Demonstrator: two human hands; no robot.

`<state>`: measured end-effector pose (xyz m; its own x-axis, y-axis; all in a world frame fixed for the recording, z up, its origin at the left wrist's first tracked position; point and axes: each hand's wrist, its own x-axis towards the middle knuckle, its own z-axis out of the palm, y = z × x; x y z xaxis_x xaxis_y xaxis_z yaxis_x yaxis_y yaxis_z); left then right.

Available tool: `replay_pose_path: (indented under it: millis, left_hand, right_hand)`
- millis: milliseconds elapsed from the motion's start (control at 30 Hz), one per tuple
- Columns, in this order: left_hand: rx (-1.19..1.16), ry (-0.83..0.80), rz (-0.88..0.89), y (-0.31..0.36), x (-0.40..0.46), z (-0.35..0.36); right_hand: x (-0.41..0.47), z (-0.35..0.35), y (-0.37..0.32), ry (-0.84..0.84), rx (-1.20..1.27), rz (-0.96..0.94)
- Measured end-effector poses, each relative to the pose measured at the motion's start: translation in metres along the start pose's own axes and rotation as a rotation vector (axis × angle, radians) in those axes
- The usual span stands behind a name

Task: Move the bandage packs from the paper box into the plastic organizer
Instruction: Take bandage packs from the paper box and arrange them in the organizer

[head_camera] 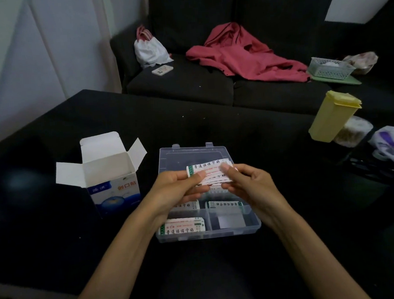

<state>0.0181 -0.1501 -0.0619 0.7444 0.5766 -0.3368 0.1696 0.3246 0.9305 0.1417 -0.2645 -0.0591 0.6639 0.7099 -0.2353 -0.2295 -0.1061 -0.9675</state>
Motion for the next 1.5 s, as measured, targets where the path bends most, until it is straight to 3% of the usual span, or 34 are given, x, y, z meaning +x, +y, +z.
replay_pose_path:
  millis: [200, 400, 567, 667, 833, 967, 1100, 1267, 1500]
  left_hand:
    - [0.176, 0.067, 0.075, -0.004, 0.004, 0.003]
    - [0.171, 0.074, 0.138, -0.006, 0.01, 0.008]
    - [0.265, 0.084, 0.184, -0.009, 0.017, 0.013]
    - [0.461, 0.115, 0.247, -0.013, 0.022, 0.022]
    - [0.977, 0.265, 0.328, -0.017, 0.027, 0.032]
    - [1.048, 0.241, 0.276, -0.013, 0.026, 0.034]
    - [1.168, 0.345, 0.26, -0.009, 0.025, 0.025]
    - [1.226, 0.197, 0.127, -0.016, 0.028, 0.025]
    - [1.341, 0.118, 0.177, -0.018, 0.028, 0.03]
  right_hand:
    - [-0.001, -0.01, -0.006, -0.151, 0.01, 0.049]
    - [0.004, -0.013, -0.003, -0.086, -0.082, -0.028]
    - [0.008, -0.027, -0.007, -0.132, -0.141, 0.044]
    - [0.014, -0.033, 0.0, -0.13, -0.364, -0.08]
    - [0.024, -0.043, 0.014, -0.127, -0.669, -0.267]
    - [0.025, -0.048, 0.023, -0.088, -0.855, -0.323]
    - [0.027, -0.047, 0.027, -0.099, -0.985, -0.293]
    - [0.029, -0.041, 0.029, -0.069, -1.236, -0.286]
    - [0.026, -0.034, 0.03, 0.067, -1.581, -0.508]
